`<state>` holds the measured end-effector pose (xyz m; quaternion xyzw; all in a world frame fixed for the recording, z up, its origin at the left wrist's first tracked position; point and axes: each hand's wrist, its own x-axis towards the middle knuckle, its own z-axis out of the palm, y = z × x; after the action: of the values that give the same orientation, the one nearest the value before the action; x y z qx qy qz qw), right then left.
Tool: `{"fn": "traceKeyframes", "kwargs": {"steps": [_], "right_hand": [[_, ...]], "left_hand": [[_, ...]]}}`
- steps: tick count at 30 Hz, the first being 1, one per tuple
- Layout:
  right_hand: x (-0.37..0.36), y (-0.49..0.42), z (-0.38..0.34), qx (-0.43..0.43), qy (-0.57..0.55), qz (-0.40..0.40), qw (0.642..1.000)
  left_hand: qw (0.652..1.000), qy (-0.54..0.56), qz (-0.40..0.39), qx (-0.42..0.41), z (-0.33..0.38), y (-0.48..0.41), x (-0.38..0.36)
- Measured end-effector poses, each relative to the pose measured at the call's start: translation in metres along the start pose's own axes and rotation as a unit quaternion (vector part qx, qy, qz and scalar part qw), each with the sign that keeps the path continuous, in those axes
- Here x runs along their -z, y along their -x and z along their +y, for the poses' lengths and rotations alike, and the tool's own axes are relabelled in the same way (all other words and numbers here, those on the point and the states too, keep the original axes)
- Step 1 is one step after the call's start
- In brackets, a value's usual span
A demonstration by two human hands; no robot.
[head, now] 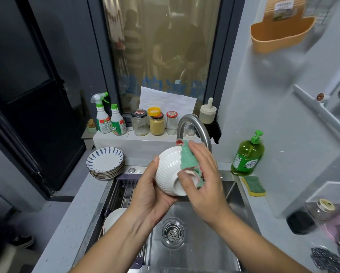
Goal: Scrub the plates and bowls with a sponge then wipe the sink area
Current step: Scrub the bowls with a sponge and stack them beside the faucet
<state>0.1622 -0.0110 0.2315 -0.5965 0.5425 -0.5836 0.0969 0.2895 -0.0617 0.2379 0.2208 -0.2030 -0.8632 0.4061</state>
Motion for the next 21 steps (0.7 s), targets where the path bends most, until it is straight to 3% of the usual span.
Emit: {"fn": "traceKeyframes", "kwargs": {"steps": [6,10,13,16,19,21], "right_hand": [[-0.007,0.008,0.006,-0.042,-0.087,-0.012,0.995],[0.002,-0.001,0.006,-0.082,-0.175,-0.014,0.981],[0.025,-0.014,0.01,-0.071,-0.125,-0.11,0.984],[0.038,-0.025,0.013,-0.064,-0.043,-0.229,0.97],[0.039,-0.033,0.013,-0.087,-0.027,-0.282,0.955],[0.034,-0.034,0.013,-0.09,-0.022,-0.243,0.966]], "left_hand": [[0.999,0.05,0.0,0.013,-0.005,0.0,0.002],[0.995,-0.071,-0.01,0.066,0.0,-0.003,0.017],[0.977,-0.208,-0.044,0.023,0.016,-0.007,0.024],[0.94,-0.338,-0.03,0.016,0.022,-0.011,0.019],[0.943,-0.33,-0.021,0.032,0.017,-0.012,0.015],[0.96,-0.277,0.013,0.019,0.012,-0.014,0.012]]}}
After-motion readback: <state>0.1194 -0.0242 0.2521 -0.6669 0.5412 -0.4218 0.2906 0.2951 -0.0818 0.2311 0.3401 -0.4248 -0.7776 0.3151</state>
